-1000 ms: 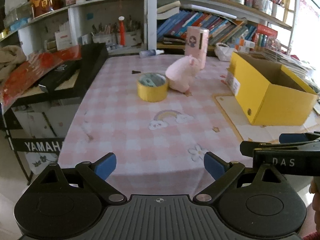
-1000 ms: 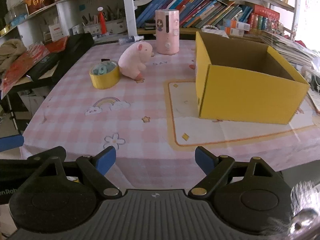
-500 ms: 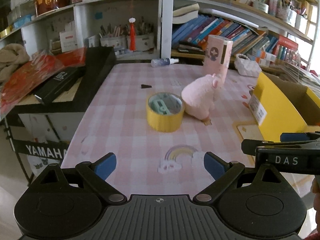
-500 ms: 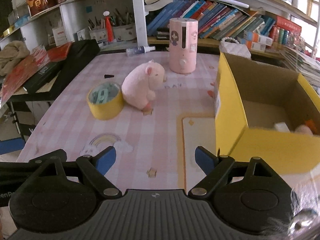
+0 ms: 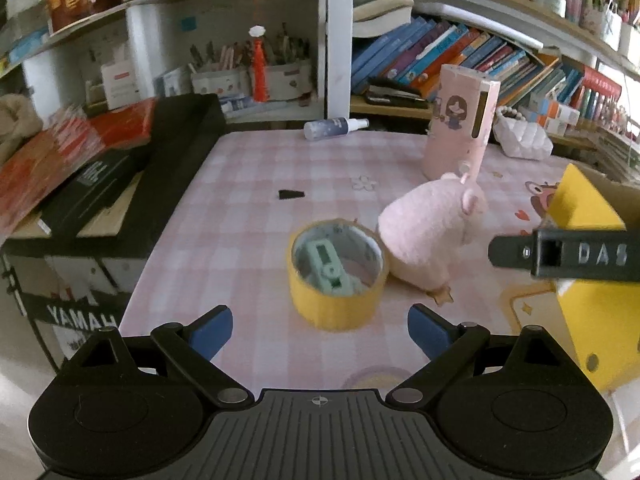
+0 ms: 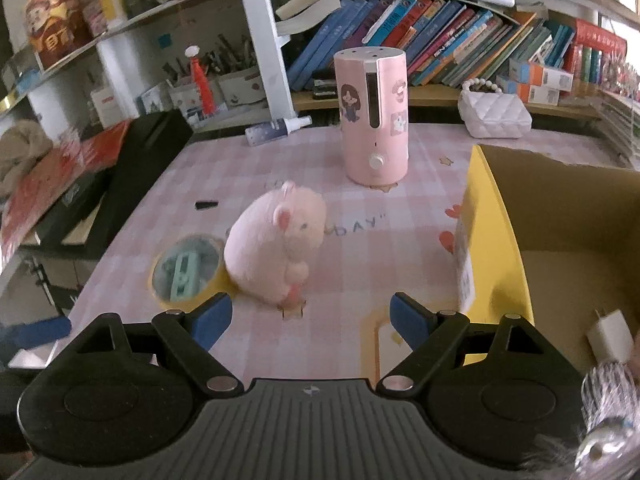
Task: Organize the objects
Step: 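Grasp the yellow tape roll with the left tool while the right tool grasps the pink pig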
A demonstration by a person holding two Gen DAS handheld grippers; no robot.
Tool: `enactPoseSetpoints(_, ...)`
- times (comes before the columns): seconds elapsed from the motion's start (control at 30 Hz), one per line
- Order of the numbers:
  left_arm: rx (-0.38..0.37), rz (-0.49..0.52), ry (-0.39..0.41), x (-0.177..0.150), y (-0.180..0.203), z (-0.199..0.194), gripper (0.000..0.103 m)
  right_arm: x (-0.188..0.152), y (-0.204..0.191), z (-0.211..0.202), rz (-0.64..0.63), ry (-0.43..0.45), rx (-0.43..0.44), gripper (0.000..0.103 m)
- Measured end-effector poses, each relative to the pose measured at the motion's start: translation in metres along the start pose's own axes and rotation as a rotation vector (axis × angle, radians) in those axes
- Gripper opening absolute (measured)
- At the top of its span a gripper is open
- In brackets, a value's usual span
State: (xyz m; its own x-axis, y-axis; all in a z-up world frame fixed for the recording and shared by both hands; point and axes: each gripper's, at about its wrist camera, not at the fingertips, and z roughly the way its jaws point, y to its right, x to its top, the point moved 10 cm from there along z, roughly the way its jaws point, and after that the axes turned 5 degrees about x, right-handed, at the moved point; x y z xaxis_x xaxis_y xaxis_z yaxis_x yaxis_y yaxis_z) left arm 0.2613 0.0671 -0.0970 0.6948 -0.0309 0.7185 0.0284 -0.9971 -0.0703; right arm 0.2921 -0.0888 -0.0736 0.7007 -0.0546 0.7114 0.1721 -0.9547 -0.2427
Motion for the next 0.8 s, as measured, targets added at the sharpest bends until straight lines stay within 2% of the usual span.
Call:
enactPoseSetpoints(0.27, -0.025, 0.056, -0.035, 0.014, 0.017, 0.045, 0.096, 0.032, 0.002, 0.042, 0.074, -0.016, 0.075, 0.090)
enactPoseSetpoints(0.53, -0.017, 0.090, -0.073, 0.015, 0.025, 0.083, 0.095, 0.040, -0.005, 0.084, 0.081, -0.056, 0.113, 0.092)
enactPoseSetpoints(0.6, -0.014, 0.090, -0.081, 0.014, 0.025, 0.089, 0.094, 0.040, -0.006, 0.094, 0.086, -0.071, 0.121, 0.092)
enactPoseSetpoints(0.7, -0.013, 0.091, -0.078, 0.015, 0.024, 0.093, 0.084, 0.039, -0.007, 0.105, 0.093, -0.078, 0.132, 0.091)
enactPoseSetpoints(0.77, -0.023, 0.070, -0.077, 0.015, 0.023, 0.091, 0.084, 0.040, -0.007, 0.109, 0.094, -0.076, 0.143, 0.083)
enactPoseSetpoints(0.8, -0.028, 0.062, -0.070, 0.015, 0.022, 0.089, 0.084, 0.040, -0.007, 0.110, 0.091, -0.074, 0.148, 0.070)
